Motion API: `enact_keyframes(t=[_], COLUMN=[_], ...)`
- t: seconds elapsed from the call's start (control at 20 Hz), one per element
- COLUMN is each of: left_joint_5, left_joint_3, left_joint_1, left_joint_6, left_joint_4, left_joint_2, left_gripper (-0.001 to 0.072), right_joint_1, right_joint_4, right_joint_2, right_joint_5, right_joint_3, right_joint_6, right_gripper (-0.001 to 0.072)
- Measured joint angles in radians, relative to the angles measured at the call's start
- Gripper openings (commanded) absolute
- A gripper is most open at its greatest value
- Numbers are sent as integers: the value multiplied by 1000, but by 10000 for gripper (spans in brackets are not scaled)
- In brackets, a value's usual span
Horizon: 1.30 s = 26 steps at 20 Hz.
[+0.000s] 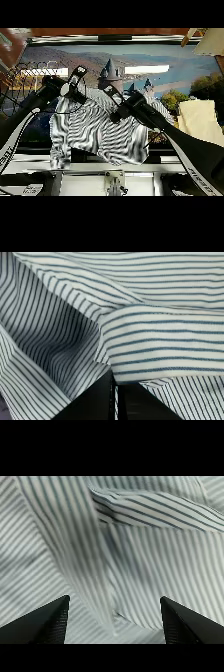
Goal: Fold the shirts.
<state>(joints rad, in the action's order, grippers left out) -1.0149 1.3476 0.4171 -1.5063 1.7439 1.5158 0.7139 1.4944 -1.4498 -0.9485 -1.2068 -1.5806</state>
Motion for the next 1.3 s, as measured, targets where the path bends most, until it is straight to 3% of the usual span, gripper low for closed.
enact_keyframes(t=[0.4, 0.6, 0.7, 0.75, 0.9, 0.95, 1.1, 1.3], left_joint_5=[-76, -120, -133, -137, -143, -146, -159, -240], left_joint_3=[13, 13, 13, 13, 13, 14, 50, 219], left_joint_1=[-13, -25, -29, -30, -31, -31, -30, -27], left_joint_6=[18, 22, 23, 24, 24, 24, 24, 25], left_joint_4=[-39, -56, -66, -72, -92, -97, -106, -122], left_joint_2=[9, 9, 9, 9, 8, 8, -2, -47], left_gripper=[46, 46, 46, 46, 46, 46, 46, 46], right_joint_1=[131, 140, 141, 140, 142, 142, 140, 96], right_joint_4=[-100, -240, -330, -371, -484, -512, -578, -472], right_joint_2=[-24, -90, -119, -127, -129, -119, -47, 125], right_joint_5=[50, 45, 38, 29, 11, 3, -37, -99], right_joint_3=[0, 0, 0, 0, 0, 0, 0, -44], right_joint_6=[161, 307, 407, 451, 540, 556, 565, 337], right_gripper=[678, 663, 412, 321, 121, 80, 79, 79])
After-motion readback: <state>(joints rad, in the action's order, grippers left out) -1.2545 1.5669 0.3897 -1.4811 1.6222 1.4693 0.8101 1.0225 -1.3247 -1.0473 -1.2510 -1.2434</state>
